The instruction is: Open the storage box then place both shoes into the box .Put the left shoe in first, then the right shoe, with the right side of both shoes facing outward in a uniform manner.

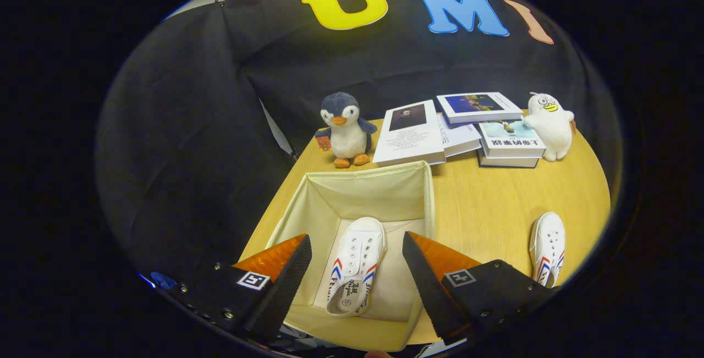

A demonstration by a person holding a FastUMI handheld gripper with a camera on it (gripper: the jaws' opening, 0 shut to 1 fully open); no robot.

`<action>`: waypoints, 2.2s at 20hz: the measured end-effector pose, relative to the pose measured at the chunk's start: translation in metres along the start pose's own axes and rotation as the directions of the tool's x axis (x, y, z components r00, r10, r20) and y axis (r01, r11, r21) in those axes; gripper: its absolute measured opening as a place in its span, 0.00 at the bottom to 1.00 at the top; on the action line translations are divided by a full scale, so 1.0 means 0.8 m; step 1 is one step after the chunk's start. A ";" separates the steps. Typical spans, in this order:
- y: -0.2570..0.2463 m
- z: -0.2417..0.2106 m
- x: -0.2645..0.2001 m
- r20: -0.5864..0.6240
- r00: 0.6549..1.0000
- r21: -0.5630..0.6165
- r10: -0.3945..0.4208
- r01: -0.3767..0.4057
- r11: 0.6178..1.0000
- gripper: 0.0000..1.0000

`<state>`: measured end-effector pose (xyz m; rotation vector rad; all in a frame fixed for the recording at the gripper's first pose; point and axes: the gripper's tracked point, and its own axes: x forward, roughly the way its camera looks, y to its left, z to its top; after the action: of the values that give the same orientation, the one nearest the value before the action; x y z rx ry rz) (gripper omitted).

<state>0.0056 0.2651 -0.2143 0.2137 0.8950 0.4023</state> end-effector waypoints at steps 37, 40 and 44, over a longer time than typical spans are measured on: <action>-0.454 -0.148 -0.077 -0.203 0.895 -0.018 -0.397 0.402 0.915 1.00; -0.449 -0.158 -0.060 -0.229 0.893 -0.053 -0.387 0.385 0.921 1.00; -0.441 -0.161 -0.049 -0.251 0.893 -0.080 -0.373 0.365 0.928 0.96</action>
<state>-0.0297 -0.0689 -0.3865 -0.0432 1.1640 0.0877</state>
